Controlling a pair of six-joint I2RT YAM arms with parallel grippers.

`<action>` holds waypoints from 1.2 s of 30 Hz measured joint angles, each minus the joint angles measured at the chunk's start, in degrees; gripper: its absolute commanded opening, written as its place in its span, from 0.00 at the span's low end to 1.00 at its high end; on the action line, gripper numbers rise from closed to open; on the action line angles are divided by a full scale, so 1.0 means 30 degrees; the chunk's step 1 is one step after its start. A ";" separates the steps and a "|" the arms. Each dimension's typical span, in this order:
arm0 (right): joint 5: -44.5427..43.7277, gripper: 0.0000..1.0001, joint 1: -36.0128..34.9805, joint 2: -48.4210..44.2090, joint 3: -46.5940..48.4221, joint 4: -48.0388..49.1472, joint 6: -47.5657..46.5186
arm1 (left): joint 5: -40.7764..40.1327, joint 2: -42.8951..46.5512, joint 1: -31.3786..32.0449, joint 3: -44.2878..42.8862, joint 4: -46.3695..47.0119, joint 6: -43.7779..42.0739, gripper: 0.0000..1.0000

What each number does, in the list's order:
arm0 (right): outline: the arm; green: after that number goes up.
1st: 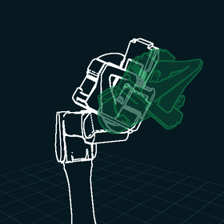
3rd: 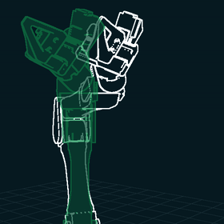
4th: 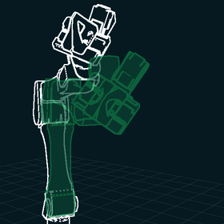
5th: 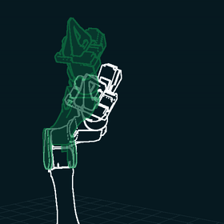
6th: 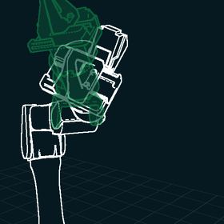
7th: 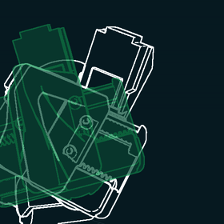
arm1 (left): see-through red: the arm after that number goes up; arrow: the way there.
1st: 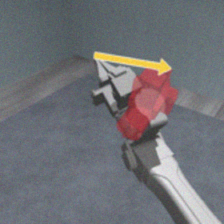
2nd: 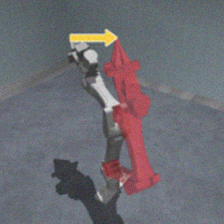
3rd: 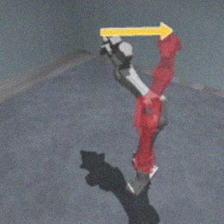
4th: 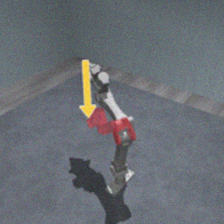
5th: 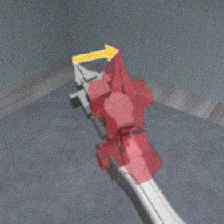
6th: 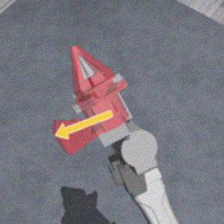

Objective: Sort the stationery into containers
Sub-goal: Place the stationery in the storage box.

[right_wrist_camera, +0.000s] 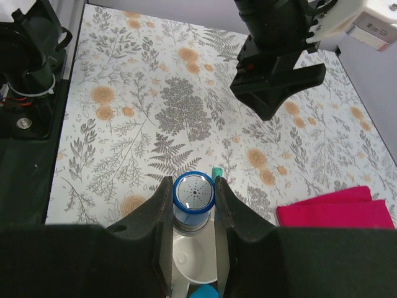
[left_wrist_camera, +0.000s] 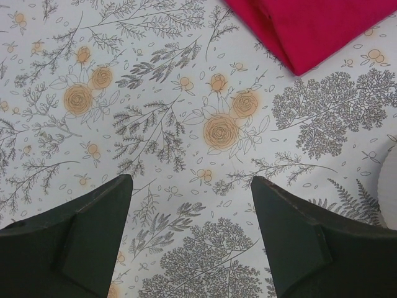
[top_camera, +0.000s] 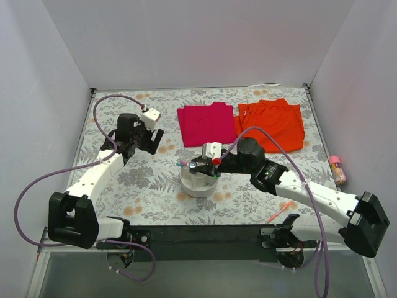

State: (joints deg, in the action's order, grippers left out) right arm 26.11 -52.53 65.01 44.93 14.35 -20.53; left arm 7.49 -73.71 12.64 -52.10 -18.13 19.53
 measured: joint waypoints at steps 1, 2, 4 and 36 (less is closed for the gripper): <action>0.0051 0.01 -0.0131 0.0248 0.0000 0.0350 -0.0029 | 0.0000 0.0146 0.0000 0.0051 -0.0058 0.0015 0.78; 0.0117 0.01 -0.0219 0.0539 0.0000 0.0641 -0.0066 | 0.0000 0.0262 0.0000 0.0073 -0.0109 0.0036 0.78; 0.0306 0.01 -0.0379 0.1166 0.0007 0.1064 -0.0087 | 0.0000 0.0597 0.0000 0.0095 -0.0219 0.0080 0.78; -0.3577 0.57 0.0896 0.3118 0.2331 0.0044 0.2018 | 0.2324 0.1020 0.0000 -0.4277 -0.2215 0.1239 0.79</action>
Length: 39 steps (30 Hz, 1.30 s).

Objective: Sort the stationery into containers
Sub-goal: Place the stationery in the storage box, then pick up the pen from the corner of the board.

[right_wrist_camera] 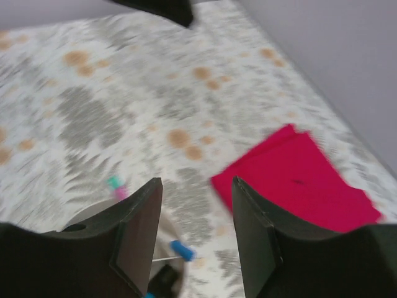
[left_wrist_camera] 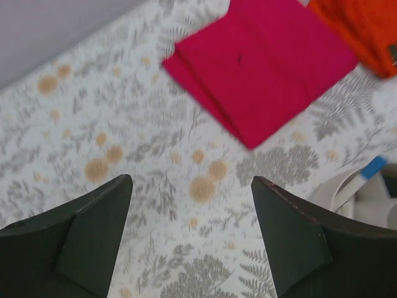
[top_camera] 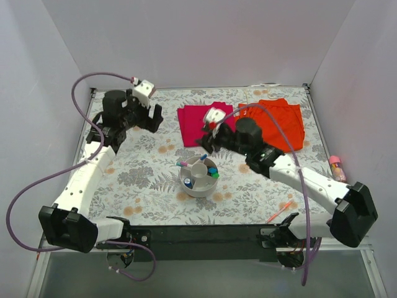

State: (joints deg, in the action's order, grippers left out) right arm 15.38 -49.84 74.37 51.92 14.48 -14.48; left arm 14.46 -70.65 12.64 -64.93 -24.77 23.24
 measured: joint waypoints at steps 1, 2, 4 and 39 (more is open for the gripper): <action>-0.0787 0.57 0.0903 -0.0204 0.0787 -0.0474 0.0503 | 0.0590 -0.0189 0.0029 -0.1326 -0.0007 0.0124 0.79; -0.1596 0.57 0.1887 -0.0415 0.1654 -0.1013 0.0969 | 0.1180 -0.0379 0.0095 -0.2637 0.0087 0.0226 0.80; -0.3359 0.59 0.3927 -0.0780 0.3461 -0.2120 0.1727 | 0.2040 -0.0627 0.0568 -0.4728 0.0517 0.0342 0.80; -1.3442 0.76 1.9110 -0.7089 0.7898 -1.4054 0.1545 | 0.1807 -2.0261 1.8600 -1.3668 0.4197 0.9180 0.51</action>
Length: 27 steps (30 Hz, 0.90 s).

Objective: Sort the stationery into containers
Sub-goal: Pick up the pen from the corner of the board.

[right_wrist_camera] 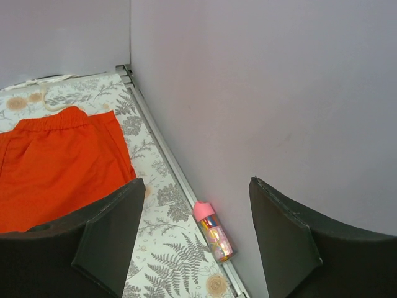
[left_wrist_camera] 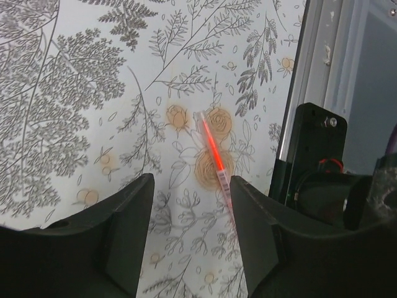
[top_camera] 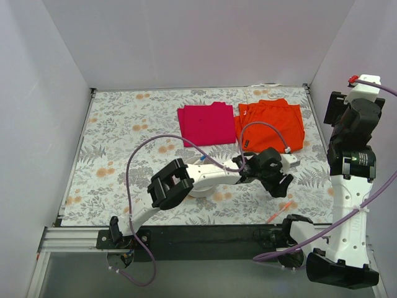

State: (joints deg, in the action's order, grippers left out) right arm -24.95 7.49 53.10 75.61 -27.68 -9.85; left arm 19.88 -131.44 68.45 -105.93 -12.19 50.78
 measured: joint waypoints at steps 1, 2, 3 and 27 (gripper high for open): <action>-0.0015 0.76 0.0000 0.0080 0.0000 -0.0066 0.0000 | -0.0277 -0.0430 0.0233 -0.0408 0.0087 0.0022 0.51; -0.0015 0.75 0.0000 0.0182 0.0000 -0.0189 0.0000 | -0.0627 -0.0787 0.0503 -0.0780 0.0153 0.0007 0.51; -0.0022 0.75 0.0000 0.0270 0.0000 -0.0291 0.0000 | -0.0925 -0.1020 0.0736 -0.0976 0.0182 -0.0029 0.51; 0.0823 0.71 0.0000 0.1005 0.0517 -0.1800 0.0007 | -0.4998 -0.3687 0.3104 -0.2616 0.1559 -0.1566 0.31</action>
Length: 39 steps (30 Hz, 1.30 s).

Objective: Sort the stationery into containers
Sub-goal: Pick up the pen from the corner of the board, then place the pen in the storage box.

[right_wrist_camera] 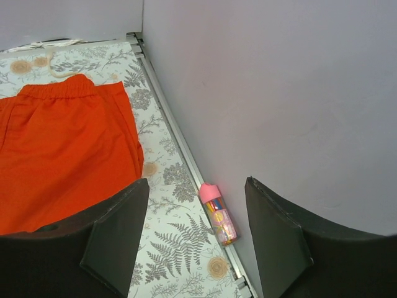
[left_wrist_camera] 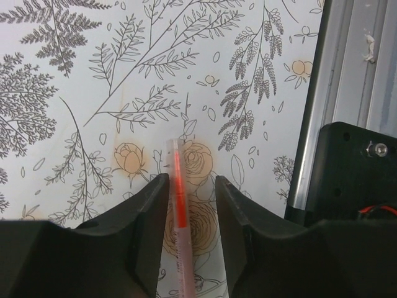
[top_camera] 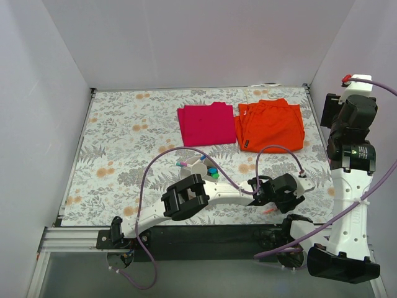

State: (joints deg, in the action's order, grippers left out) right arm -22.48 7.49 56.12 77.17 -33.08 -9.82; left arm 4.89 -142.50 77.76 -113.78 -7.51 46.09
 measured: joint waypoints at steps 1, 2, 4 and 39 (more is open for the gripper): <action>0.0073 0.70 0.0000 0.0044 0.0000 0.0000 0.0007 | -0.0036 -0.0036 0.0000 0.0000 0.0058 -0.0080 0.27; 0.0146 0.70 0.0000 0.0080 0.0000 0.0000 0.0015 | -0.0095 -0.0066 0.0000 0.0000 0.0117 -0.0182 0.14; 0.0277 0.70 0.0000 0.0153 0.0000 0.0007 0.0095 | -0.0248 -0.0102 -0.0007 0.0007 0.0175 -0.0401 0.03; 0.1508 0.65 0.0007 -0.2805 -0.2062 0.3228 0.2106 | 0.0605 2.4145 -0.5756 2.1974 1.2655 -0.1501 0.00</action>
State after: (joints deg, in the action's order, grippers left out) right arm -17.96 7.51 47.70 70.98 -23.40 -3.51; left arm 6.70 -70.06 60.49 -47.86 30.46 41.58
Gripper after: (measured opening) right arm 0.654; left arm 0.065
